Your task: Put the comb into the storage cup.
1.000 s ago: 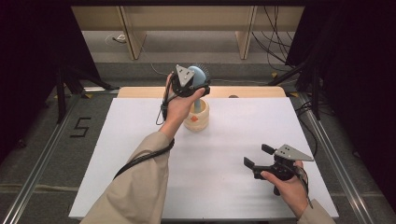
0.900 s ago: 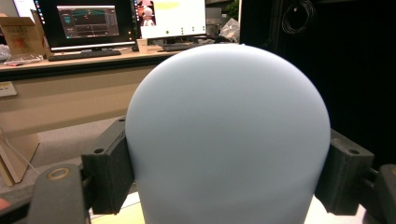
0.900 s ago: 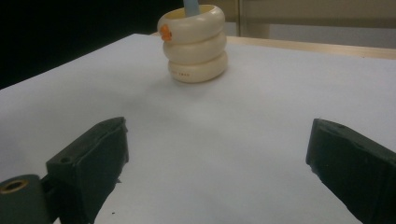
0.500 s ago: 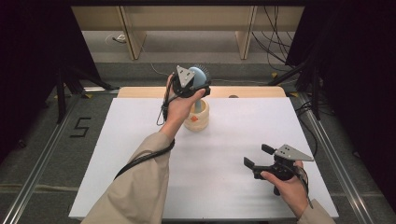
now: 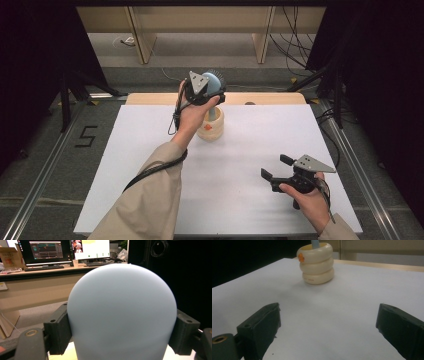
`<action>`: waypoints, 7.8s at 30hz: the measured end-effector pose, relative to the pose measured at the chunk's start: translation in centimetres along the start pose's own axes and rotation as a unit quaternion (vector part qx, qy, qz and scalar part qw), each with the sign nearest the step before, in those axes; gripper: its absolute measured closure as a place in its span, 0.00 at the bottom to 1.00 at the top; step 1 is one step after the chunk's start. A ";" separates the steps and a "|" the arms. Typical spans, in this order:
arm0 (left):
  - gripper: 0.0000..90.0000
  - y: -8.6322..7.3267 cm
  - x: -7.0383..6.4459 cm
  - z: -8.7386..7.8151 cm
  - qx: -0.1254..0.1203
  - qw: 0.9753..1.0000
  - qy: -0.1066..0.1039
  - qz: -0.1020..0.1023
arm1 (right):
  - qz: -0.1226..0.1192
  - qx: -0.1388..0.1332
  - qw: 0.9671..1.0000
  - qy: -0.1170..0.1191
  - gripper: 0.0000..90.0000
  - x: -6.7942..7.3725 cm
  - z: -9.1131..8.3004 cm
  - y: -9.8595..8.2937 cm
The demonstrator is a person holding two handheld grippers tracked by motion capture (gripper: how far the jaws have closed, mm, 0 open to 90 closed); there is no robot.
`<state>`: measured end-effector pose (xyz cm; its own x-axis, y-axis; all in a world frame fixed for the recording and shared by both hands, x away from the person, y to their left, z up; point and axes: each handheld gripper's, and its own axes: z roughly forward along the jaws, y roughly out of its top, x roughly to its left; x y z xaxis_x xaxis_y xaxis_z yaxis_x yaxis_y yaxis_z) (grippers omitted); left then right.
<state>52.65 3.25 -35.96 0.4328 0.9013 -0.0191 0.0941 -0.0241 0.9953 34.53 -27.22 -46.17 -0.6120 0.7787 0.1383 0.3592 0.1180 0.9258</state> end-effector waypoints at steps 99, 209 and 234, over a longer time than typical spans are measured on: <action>0.22 -3.9 0.4 1.2 0.014 1.000 -0.006 -0.023 | -0.002 0.003 1.000 0.004 0.07 0.1 0.2 -0.1; 0.02 -4.8 5.5 -14.0 0.111 0.993 -0.044 -0.003 | -0.004 0.002 1.000 -0.013 0.07 -0.2 0.0 0.1; 0.03 -9.3 5.7 -19.1 0.124 0.986 -0.106 0.039 | -0.039 0.015 0.999 -0.007 0.08 -0.4 -0.6 0.2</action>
<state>37.10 16.89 -43.50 0.6225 0.7826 0.0108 0.2583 -0.2184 0.9411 34.46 -27.88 -45.87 -0.6284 0.7755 0.0613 0.3318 0.1959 0.9228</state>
